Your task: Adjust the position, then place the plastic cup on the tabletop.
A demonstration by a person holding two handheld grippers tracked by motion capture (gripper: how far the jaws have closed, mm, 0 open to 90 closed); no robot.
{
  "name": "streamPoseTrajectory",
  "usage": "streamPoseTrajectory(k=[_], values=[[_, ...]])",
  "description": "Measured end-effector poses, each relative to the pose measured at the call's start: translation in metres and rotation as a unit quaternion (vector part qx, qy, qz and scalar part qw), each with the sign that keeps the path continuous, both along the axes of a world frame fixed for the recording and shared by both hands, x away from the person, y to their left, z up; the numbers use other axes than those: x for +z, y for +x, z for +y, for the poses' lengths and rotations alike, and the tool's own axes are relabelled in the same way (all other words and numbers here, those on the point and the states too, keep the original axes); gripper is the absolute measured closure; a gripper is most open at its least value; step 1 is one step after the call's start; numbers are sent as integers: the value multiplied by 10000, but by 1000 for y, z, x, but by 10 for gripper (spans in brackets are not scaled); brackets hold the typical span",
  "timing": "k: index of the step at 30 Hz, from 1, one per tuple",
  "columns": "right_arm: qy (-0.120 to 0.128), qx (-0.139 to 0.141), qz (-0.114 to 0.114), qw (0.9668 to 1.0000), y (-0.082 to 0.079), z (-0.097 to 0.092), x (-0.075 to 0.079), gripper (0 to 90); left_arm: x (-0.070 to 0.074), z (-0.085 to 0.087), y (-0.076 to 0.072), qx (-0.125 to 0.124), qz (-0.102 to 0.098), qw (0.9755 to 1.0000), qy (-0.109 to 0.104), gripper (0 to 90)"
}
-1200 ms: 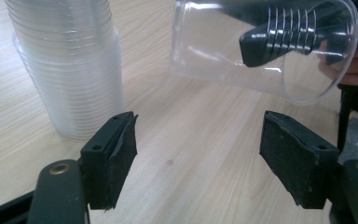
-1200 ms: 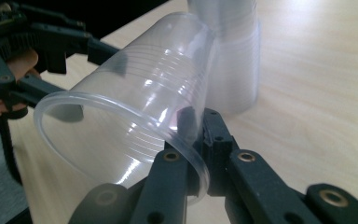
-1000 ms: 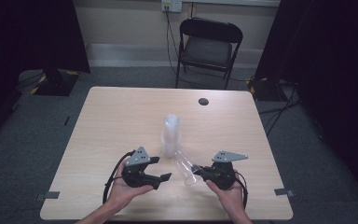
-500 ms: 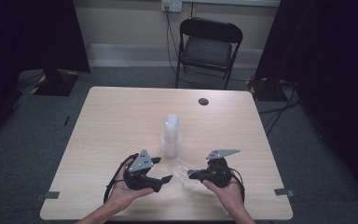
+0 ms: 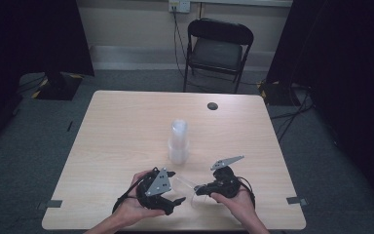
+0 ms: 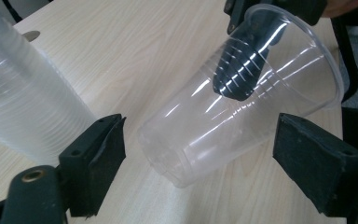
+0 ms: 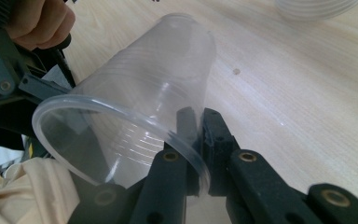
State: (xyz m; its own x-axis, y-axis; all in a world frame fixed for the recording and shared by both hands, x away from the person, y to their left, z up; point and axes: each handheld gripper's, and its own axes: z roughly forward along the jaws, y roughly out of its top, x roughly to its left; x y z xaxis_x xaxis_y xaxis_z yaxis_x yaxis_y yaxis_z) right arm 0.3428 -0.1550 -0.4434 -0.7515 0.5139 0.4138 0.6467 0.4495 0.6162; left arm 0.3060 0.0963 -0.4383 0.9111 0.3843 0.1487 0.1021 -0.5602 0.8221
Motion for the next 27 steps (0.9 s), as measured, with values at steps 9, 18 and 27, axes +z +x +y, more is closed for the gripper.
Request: streamPoseTrajectory(k=[9,18,27], values=[[29,123,198,9997,2,2,-2,869,-6,-6,-4,-310,-59,9992,263,153],[144,122,330,9993,3,6,-4,869,-13,-17,-7,-483,-193,9973,523,181],[258,11,559,9981,3,17,-5,870,-13,-23,-11,-581,-351,9961,562,231]])
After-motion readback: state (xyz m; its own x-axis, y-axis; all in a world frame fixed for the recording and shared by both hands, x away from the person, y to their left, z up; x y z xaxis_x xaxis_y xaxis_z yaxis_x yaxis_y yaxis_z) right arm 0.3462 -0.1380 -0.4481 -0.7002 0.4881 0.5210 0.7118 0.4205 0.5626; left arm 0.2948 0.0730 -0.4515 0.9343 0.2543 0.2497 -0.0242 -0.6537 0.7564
